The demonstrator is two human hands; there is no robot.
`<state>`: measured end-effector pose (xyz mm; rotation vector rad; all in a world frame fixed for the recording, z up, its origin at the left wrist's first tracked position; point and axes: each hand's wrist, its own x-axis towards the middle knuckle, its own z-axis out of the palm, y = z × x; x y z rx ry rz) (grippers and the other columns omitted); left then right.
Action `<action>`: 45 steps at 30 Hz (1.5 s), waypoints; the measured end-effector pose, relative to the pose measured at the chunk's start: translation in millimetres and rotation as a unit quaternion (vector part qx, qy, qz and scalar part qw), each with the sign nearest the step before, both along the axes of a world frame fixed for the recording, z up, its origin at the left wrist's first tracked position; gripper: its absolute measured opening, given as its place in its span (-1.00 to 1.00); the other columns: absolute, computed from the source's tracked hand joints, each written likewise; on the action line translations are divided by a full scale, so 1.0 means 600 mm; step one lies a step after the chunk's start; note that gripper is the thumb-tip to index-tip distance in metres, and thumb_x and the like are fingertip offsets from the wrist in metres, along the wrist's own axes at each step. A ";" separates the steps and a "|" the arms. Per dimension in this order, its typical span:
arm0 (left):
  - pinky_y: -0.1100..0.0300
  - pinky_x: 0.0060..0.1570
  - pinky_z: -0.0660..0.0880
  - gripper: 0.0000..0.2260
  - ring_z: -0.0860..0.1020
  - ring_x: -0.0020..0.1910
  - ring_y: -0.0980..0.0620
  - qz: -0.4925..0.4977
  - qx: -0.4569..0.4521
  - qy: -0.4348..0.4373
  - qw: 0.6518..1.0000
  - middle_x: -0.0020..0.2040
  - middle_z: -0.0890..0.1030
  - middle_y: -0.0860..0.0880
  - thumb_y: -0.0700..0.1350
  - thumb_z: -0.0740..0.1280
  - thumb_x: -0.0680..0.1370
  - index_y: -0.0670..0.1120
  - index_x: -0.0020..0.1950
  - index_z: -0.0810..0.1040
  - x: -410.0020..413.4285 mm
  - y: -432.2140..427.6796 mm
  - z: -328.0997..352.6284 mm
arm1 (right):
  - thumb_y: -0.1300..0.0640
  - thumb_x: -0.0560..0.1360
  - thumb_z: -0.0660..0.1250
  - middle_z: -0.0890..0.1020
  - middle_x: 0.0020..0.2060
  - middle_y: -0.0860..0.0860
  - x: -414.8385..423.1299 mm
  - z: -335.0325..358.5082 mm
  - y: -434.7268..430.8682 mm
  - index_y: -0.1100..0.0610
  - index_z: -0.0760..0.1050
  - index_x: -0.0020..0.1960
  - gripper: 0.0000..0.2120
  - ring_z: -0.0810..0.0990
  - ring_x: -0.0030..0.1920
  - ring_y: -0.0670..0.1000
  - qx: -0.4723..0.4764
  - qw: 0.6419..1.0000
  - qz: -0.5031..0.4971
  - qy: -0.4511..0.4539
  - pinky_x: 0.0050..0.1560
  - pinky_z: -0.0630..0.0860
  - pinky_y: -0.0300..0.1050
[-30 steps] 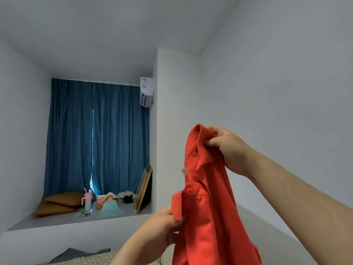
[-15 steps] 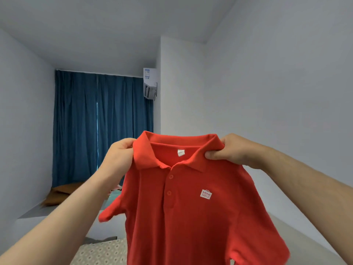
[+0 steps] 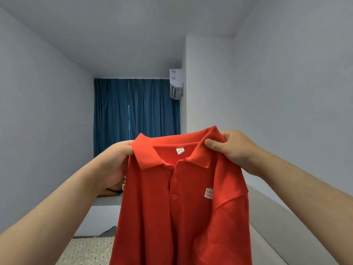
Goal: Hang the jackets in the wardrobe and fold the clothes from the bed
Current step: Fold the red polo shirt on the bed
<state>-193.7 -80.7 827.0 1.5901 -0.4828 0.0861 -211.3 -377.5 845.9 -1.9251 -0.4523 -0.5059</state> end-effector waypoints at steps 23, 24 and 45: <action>0.22 -0.30 0.41 -0.86 0.50 -0.35 0.13 0.332 0.196 -0.098 0.917 -0.35 0.59 0.07 -0.13 0.39 0.58 -0.08 -0.18 0.60 -0.079 0.243 -0.031 | 0.00 0.52 0.43 0.71 -0.21 -0.03 0.079 -0.041 0.235 0.06 0.67 -0.13 -0.85 0.66 -0.16 -0.03 -0.104 0.988 0.093 -0.067 -0.01 0.59 0.00; 0.20 -0.28 0.43 -0.88 0.51 -0.33 0.14 0.350 0.202 -0.119 0.907 -0.33 0.61 0.06 -0.15 0.38 0.58 -0.07 -0.15 0.62 -0.081 0.262 -0.035 | 0.00 0.54 0.42 0.70 -0.20 -0.03 0.084 -0.043 0.258 0.05 0.66 -0.12 -0.86 0.66 -0.16 -0.04 -0.111 0.986 0.095 -0.075 0.00 0.58 0.00; 0.25 -0.23 0.48 -0.83 0.54 -0.29 0.20 0.540 0.190 -0.099 0.814 -0.25 0.64 0.10 -0.19 0.28 0.64 -0.07 -0.10 0.62 -0.186 0.872 -0.197 | -0.03 0.51 0.43 0.68 -0.21 0.10 0.173 -0.172 0.984 0.13 0.64 -0.14 -0.77 0.54 -0.28 -0.06 -0.154 0.956 0.244 -0.056 -0.17 0.52 -0.02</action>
